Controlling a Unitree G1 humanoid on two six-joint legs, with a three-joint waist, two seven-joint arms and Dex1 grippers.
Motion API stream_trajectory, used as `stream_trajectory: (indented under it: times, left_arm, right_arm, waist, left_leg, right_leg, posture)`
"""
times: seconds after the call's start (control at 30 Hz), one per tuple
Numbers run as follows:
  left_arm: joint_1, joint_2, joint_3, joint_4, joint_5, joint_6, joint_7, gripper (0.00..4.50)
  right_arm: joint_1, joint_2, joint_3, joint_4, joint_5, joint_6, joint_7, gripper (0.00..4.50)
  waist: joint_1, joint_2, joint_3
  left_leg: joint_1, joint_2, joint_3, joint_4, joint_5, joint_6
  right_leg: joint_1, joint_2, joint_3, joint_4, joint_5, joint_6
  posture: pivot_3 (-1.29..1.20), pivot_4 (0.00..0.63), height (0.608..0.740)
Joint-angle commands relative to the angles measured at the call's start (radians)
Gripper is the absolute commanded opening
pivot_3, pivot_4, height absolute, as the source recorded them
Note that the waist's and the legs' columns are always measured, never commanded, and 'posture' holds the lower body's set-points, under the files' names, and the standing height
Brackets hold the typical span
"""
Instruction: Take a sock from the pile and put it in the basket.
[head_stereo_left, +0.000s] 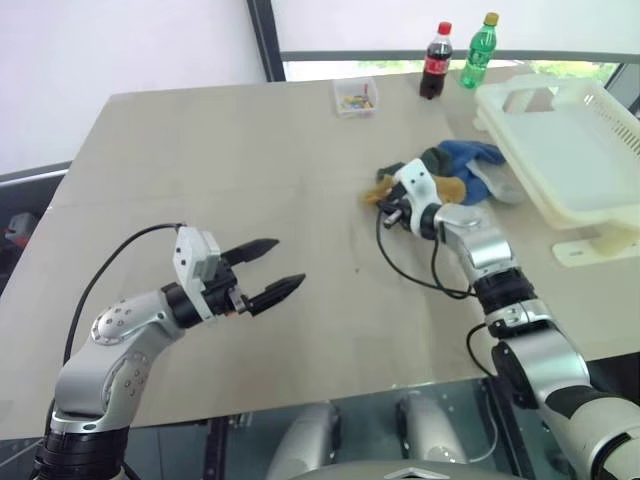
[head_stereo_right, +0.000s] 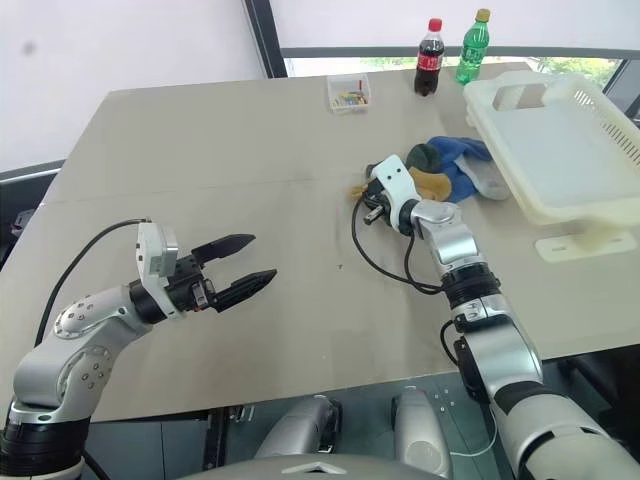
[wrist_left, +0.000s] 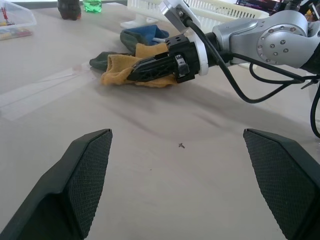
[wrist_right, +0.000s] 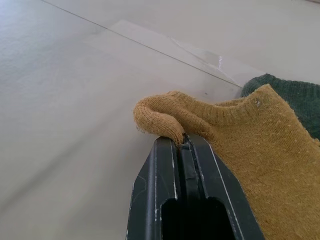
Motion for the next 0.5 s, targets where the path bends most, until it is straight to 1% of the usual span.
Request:
stream_trajectory:
  times: [0.03,0.07,0.1,0.2,0.4,0.5]
  left_arm:
    - [-0.002,0.000,0.003,-0.036,-0.008,-0.007,-0.001,4.50]
    - [-0.003,0.000,0.002,-0.035,-0.008,-0.007,-0.002,4.50]
    - [-0.003,0.000,0.002,-0.034,-0.007,-0.007,-0.002,4.50]
    - [-0.002,0.001,0.002,-0.031,-0.005,-0.007,-0.004,4.50]
    - [-0.003,0.004,0.001,-0.024,0.001,-0.008,-0.007,4.50]
    - [-0.004,0.004,-0.001,-0.022,0.003,-0.010,-0.009,4.50]
  right_arm:
    - [-0.001,-0.022,0.014,0.010,-0.024,-0.055,0.008,0.84]
    - [0.000,-0.025,0.017,0.013,-0.028,-0.060,0.011,1.33]
    - [0.001,-0.028,0.019,0.012,-0.030,-0.060,0.014,1.67]
    - [0.007,-0.037,0.025,-0.031,-0.027,-0.037,0.033,2.94]
    - [-0.015,-0.020,0.010,-0.131,0.025,0.064,0.074,2.94]
    - [-0.044,-0.005,-0.005,-0.137,0.049,0.115,0.070,2.94]
  waist:
    - [0.000,0.000,0.000]
    - [0.000,0.000,0.000]
    - [0.000,0.000,0.000]
    - [-0.001,0.000,0.000]
    - [-0.001,0.000,0.000]
    - [-0.001,0.000,0.000]
  left_leg:
    - [0.000,0.000,0.000,0.000,0.000,0.000]
    - [0.000,0.000,0.000,0.000,0.000,0.000]
    - [0.000,0.000,0.000,0.000,0.000,0.000]
    - [0.000,0.000,0.000,0.000,0.000,0.000]
    - [0.000,0.000,0.000,0.000,0.000,0.000]
    - [0.000,0.000,0.000,0.000,0.000,0.000]
  right_leg:
    - [0.000,0.000,0.000,0.000,0.000,0.000]
    - [0.000,0.000,0.000,0.000,0.000,0.000]
    - [0.000,0.000,0.000,0.000,0.000,0.000]
    - [0.000,0.000,0.000,0.000,0.000,0.000]
    - [0.000,0.000,0.000,0.000,0.000,0.000]
    - [0.000,0.000,0.000,0.000,0.000,0.000]
  posture:
    - [0.00,0.150,0.740]
    - [0.00,0.150,0.740]
    - [0.00,0.150,0.740]
    - [0.00,0.150,0.740]
    - [0.00,0.150,0.740]
    - [0.00,0.150,0.740]
